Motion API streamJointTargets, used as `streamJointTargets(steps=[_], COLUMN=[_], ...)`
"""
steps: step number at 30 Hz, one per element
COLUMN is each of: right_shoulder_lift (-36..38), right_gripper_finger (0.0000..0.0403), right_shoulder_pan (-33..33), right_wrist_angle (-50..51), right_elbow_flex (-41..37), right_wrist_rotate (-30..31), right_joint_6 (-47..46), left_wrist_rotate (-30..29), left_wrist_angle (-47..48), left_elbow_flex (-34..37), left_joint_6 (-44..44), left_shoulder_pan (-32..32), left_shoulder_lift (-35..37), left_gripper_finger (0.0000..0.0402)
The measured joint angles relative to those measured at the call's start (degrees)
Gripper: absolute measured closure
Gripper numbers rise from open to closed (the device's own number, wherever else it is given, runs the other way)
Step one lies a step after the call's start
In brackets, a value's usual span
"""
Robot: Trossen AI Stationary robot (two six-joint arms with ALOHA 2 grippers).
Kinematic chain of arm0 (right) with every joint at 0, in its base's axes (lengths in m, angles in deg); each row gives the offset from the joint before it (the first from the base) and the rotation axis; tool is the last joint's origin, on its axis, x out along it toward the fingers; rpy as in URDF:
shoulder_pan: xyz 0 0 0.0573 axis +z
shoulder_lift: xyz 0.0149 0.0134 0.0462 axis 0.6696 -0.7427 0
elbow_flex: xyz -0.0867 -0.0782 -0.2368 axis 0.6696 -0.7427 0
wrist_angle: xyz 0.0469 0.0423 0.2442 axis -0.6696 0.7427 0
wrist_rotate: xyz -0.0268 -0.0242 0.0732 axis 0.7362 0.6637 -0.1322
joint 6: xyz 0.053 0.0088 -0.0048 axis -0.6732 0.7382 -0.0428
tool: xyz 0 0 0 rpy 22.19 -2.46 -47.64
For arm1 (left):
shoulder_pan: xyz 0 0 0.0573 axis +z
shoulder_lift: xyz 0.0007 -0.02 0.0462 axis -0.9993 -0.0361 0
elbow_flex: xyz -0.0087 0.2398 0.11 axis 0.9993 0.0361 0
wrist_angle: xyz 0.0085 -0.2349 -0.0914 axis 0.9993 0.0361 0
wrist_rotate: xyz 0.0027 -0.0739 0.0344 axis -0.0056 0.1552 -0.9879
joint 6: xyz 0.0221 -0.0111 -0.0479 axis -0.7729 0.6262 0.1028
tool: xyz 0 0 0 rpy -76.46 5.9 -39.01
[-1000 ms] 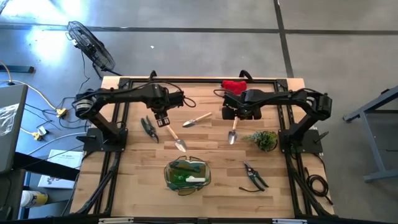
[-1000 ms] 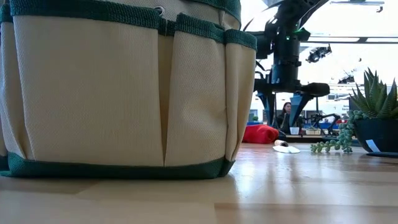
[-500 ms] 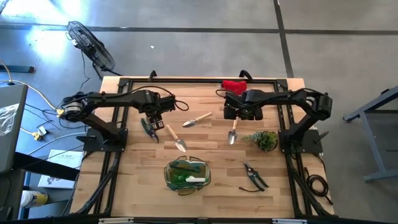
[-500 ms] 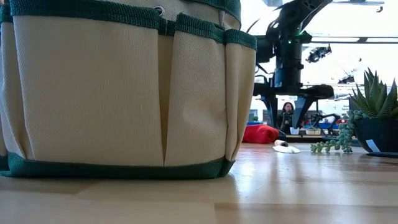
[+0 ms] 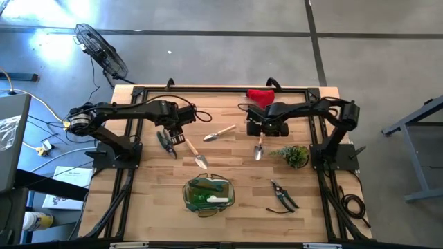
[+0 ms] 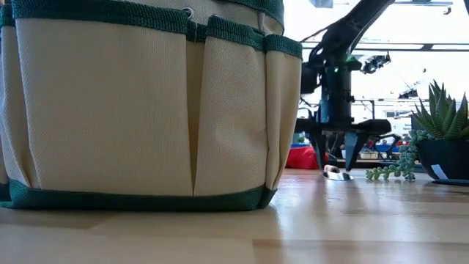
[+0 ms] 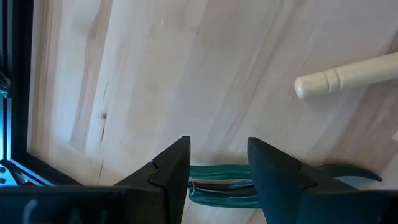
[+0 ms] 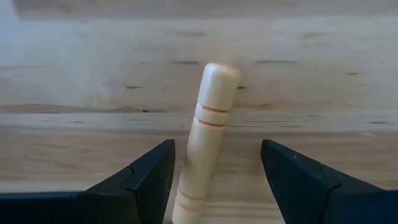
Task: Pick & Place Garden tools in Gardening bag
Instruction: Put the top right brown trowel into the gardening bag
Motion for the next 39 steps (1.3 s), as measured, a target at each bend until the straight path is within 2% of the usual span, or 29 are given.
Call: streamJointTargets(steps=[5, 14, 18, 27, 32, 39], right_shoulder_lift=[-3.0, -3.2, -3.2, -3.2, -3.2, -2.4], right_gripper_finger=[0.0172, 0.0176, 0.0211, 0.0351, 0.0352, 0.0352], right_shoulder_pan=[-0.1, -0.1, -0.1, -0.1, 0.0, 1.9], right_wrist_angle=[-0.5, 0.2, 1.1, 1.2, 1.3, 0.5], right_elbow_flex=[0.3, 0.3, 0.3, 0.2, 0.2, 0.3], right_wrist_rotate=[-1.0, 0.0, 0.1, 0.6, 2.0, 6.3], right_joint_6=[1.0, 1.9, 6.3, 13.7, 17.6, 23.1], left_wrist_rotate=[0.0, 1.1, 2.0, 2.4, 3.1, 7.4], left_wrist_angle=[0.0, -0.1, -0.1, -1.4, -2.4, -6.1], left_elbow_flex=[0.0, 0.0, 0.0, 4.3, 7.2, 10.4], left_joint_6=[0.0, 0.0, 0.0, 0.0, 0.9, 1.3], left_shoulder_pan=[0.0, 0.0, 0.0, 0.0, 0.0, 0.0], left_shoulder_lift=[0.0, 0.0, 0.0, 0.0, 0.0, 0.0], left_gripper_finger=[0.0249, 0.0249, 0.0249, 0.0249, 0.0249, 0.0249])
